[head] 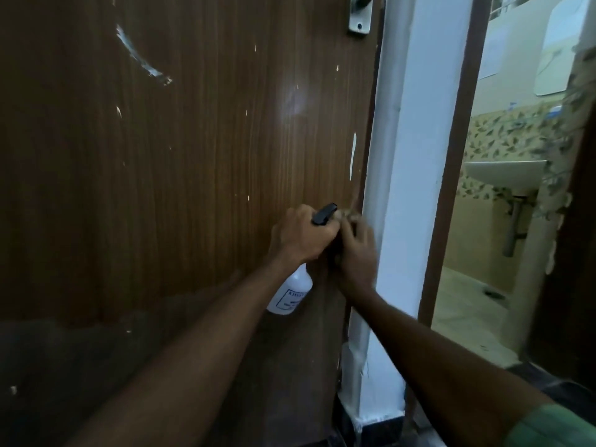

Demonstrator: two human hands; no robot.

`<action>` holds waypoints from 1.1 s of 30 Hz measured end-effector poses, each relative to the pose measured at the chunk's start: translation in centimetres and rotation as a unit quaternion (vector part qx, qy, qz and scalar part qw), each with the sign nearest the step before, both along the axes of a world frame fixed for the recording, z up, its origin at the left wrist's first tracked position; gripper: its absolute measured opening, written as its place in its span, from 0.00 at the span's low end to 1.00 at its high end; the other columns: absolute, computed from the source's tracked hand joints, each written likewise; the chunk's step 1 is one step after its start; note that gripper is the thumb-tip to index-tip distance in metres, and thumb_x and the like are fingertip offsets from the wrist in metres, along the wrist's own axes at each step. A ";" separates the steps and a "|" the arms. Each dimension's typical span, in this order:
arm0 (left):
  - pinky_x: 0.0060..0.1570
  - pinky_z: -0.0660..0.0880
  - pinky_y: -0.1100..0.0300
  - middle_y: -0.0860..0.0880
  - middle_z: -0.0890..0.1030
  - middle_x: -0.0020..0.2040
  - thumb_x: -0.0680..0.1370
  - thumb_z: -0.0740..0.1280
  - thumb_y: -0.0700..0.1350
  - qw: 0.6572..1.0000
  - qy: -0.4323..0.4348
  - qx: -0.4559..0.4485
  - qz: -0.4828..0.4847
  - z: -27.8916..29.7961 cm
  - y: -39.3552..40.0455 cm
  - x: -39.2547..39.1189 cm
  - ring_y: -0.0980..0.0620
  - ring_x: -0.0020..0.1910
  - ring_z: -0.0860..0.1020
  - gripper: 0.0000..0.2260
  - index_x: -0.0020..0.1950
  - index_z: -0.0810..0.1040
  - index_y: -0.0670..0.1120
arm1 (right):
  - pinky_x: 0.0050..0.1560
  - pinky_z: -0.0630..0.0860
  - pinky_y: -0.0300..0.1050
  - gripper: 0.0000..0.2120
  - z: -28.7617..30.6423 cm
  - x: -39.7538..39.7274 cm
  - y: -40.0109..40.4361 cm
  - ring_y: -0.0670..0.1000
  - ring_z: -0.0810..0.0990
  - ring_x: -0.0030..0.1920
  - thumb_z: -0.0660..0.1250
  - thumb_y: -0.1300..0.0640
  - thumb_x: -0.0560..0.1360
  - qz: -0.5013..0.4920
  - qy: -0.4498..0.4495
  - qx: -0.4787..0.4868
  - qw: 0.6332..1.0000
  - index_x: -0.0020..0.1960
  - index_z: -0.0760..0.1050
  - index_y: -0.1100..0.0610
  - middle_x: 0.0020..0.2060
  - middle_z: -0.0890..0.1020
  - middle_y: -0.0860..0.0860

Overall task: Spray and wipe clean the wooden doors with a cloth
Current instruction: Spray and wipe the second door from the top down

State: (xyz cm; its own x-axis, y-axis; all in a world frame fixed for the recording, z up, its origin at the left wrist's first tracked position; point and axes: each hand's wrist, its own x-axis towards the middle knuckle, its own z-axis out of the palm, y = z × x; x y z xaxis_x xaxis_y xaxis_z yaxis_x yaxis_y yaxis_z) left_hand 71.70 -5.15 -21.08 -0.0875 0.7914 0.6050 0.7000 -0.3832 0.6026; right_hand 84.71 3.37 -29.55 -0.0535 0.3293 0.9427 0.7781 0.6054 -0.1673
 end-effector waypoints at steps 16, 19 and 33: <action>0.29 0.70 0.58 0.52 0.77 0.28 0.80 0.69 0.51 0.997 0.077 -0.024 -0.007 -3.7 -0.6 -0.7 0.51 0.26 0.76 0.15 0.34 0.76 0.49 | 0.55 0.78 0.53 0.31 2.4 0.6 0.6 0.58 0.71 0.66 0.67 0.68 0.74 0.007 0.019 0.020 1.000 0.75 0.72 0.53 0.67 0.74 0.55; 0.30 0.68 0.59 0.53 0.75 0.27 0.79 0.70 0.52 0.997 0.066 -0.043 0.017 -5.7 -1.0 -1.8 0.53 0.26 0.74 0.16 0.32 0.75 0.49 | 0.57 0.77 0.53 0.31 1.0 -1.1 0.8 0.59 0.72 0.64 0.66 0.68 0.74 -0.043 0.043 -0.006 0.998 0.75 0.70 0.53 0.66 0.73 0.57; 0.31 0.67 0.57 0.51 0.75 0.27 0.75 0.72 0.53 0.990 0.075 -0.121 0.022 -16.6 -1.7 -6.5 0.49 0.29 0.77 0.19 0.29 0.72 0.45 | 0.58 0.73 0.56 0.25 -4.7 -1.1 -0.3 0.61 0.73 0.57 0.68 0.60 0.76 -0.052 -0.066 -0.004 0.996 0.71 0.68 0.59 0.64 0.72 0.60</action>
State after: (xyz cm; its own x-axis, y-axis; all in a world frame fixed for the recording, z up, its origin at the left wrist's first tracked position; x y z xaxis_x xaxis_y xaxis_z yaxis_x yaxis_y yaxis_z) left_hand 65.15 -6.88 -37.63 -0.0492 0.9125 0.4062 0.8013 -0.2067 0.5614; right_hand 83.57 3.03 -34.28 -0.1414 0.3461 0.9275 0.8520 0.5197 -0.0640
